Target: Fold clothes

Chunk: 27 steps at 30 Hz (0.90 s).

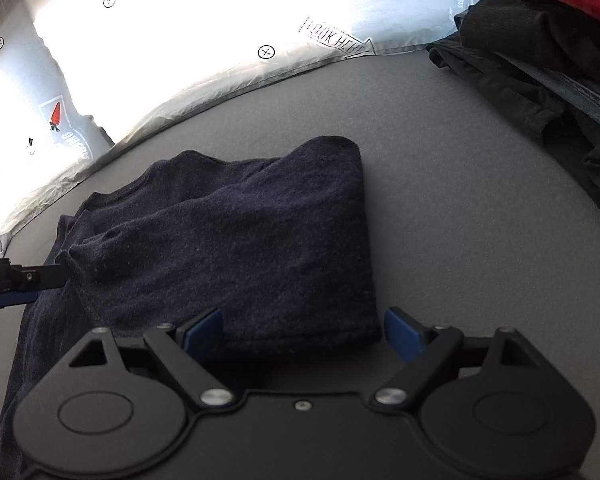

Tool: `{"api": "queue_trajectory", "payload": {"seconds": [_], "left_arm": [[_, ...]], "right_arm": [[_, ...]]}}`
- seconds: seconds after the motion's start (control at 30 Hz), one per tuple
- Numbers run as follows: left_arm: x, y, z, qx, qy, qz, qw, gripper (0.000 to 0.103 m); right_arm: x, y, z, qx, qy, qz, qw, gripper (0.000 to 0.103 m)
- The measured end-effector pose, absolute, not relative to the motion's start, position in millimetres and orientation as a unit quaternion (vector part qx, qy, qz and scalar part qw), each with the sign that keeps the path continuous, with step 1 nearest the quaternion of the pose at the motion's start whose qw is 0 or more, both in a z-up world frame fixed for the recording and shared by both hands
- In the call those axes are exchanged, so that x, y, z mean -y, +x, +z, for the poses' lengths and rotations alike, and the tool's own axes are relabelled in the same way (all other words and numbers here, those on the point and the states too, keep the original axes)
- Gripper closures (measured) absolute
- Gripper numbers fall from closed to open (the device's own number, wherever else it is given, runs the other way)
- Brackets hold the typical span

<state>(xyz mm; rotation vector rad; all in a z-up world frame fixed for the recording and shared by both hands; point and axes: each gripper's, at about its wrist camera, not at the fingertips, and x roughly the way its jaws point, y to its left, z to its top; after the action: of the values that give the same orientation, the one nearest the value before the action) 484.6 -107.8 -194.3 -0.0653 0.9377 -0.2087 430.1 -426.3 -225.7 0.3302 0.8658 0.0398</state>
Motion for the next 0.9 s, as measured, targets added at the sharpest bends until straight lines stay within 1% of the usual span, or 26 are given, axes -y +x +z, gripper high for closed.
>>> {"api": "queue_trajectory", "payload": {"seconds": [0.03, 0.07, 0.1, 0.13, 0.17, 0.2, 0.37, 0.57, 0.73, 0.9], "left_arm": [[109, 491, -197, -0.455, -0.036, -0.101, 0.884, 0.026], [111, 498, -200, -0.459, -0.040, -0.101, 0.882, 0.034], [113, 503, -203, -0.463, -0.041, -0.101, 0.880, 0.049], [115, 508, -206, -0.466, -0.037, -0.101, 0.878, 0.058], [117, 512, -208, -0.470, -0.034, -0.100, 0.876, 0.080], [119, 514, -209, -0.472, -0.030, -0.100, 0.876, 0.090], [119, 502, -187, -0.433, -0.025, -0.118, 0.893, 0.093], [107, 488, -131, -0.351, -0.017, -0.113, 0.929, 0.093], [70, 490, -81, -0.287, -0.030, -0.101, 0.952, 0.093], [19, 495, -49, -0.253, -0.046, -0.086, 0.963, 0.093]], "right_arm": [[426, 430, -225, -0.418, 0.155, 0.018, 0.895, 0.015], [426, 430, -224, -0.418, 0.152, 0.017, 0.896, 0.015], [426, 429, -224, -0.418, 0.150, 0.016, 0.896, 0.015], [427, 428, -223, -0.418, 0.150, 0.014, 0.896, 0.015], [427, 427, -223, -0.418, 0.150, 0.012, 0.896, 0.015], [426, 426, -222, -0.419, 0.149, 0.010, 0.896, 0.015], [420, 413, -212, -0.415, 0.142, -0.001, 0.899, 0.015], [407, 397, -191, -0.396, 0.138, -0.010, 0.908, 0.015], [379, 382, -172, -0.385, 0.113, 0.000, 0.916, 0.015], [345, 369, -167, -0.388, 0.098, -0.012, 0.916, 0.015]]}}
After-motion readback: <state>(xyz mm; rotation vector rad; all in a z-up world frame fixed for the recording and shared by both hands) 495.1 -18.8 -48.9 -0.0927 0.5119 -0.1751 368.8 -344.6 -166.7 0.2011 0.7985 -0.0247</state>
